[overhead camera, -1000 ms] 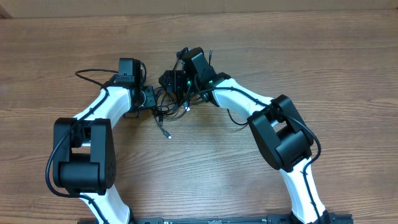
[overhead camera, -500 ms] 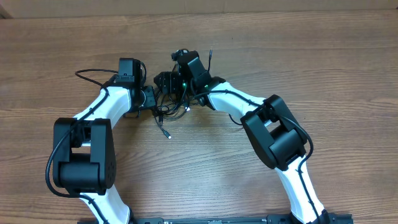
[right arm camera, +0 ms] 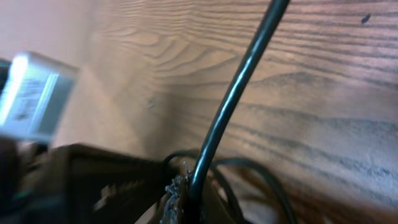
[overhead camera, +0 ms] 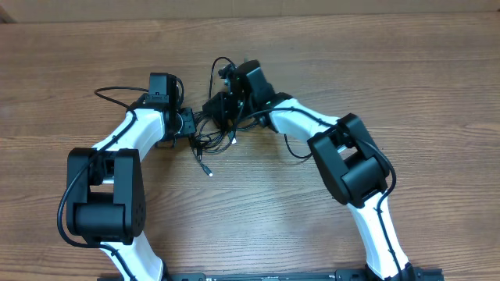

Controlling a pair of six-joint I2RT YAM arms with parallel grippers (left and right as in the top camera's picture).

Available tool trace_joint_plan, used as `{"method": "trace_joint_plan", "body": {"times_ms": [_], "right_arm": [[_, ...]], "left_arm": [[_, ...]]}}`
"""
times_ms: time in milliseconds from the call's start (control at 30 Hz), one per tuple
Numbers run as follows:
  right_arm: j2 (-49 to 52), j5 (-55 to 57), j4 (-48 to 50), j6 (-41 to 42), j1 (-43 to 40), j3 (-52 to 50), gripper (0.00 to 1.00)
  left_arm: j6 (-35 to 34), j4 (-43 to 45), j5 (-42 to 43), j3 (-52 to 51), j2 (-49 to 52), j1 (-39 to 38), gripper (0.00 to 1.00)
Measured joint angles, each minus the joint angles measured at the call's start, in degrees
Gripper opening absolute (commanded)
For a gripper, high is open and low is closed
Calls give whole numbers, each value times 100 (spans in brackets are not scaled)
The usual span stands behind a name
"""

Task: Untangle cables
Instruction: 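Grasp a black cable strand at the coil with the right gripper, then pull the right gripper far up-right, drawing the cable out of the coil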

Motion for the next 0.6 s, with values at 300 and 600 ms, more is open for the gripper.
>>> {"method": "trace_joint_plan", "body": {"times_ms": [300, 600], "right_arm": [[-1377, -1613, -1106, 125, -745, -15, 4], [-3123, -1517, -3077, -442, -1346, -2, 4]], "left_arm": [[0, 70, 4, -24, -11, 0, 8], [0, 87, 15, -35, -13, 0, 6]]}}
